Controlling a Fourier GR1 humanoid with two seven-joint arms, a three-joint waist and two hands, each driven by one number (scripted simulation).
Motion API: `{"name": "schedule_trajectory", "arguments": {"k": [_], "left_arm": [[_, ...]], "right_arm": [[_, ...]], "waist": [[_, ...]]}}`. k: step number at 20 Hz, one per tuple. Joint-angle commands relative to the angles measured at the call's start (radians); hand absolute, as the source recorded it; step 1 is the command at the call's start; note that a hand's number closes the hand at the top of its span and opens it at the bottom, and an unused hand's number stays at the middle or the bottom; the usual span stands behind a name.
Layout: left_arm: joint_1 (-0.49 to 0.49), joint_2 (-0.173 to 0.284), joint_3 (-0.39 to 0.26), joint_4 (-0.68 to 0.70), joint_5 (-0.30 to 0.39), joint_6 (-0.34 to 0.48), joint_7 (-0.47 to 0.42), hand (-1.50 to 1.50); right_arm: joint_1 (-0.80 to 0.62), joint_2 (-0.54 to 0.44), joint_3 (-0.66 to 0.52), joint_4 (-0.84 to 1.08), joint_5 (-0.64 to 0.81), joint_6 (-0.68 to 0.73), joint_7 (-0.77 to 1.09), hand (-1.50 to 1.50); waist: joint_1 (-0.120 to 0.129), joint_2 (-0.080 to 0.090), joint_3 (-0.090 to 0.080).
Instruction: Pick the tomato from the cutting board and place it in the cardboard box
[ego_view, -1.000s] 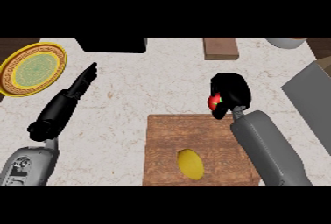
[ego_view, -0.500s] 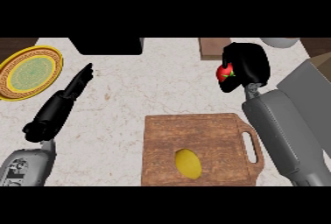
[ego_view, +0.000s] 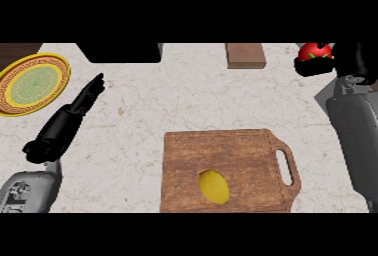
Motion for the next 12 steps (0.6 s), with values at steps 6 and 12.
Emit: {"name": "schedule_trajectory", "arguments": {"k": [6, 12], "left_arm": [[0.007, -0.011, 0.001, -0.017, -0.014, -0.008, 0.001, 0.00], [-0.010, -0.026, -0.010, 0.001, -0.036, 0.010, -0.001, 0.00]], "right_arm": [[-0.004, -0.187, -0.186, 0.111, -0.056, 0.004, -0.058, 1.50], [0.028, -0.307, -0.238, 0.333, -0.133, 0.173, -0.191, 1.50]], "waist": [[0.011, 0.003, 0.000], [0.014, 0.007, 0.001]]}}
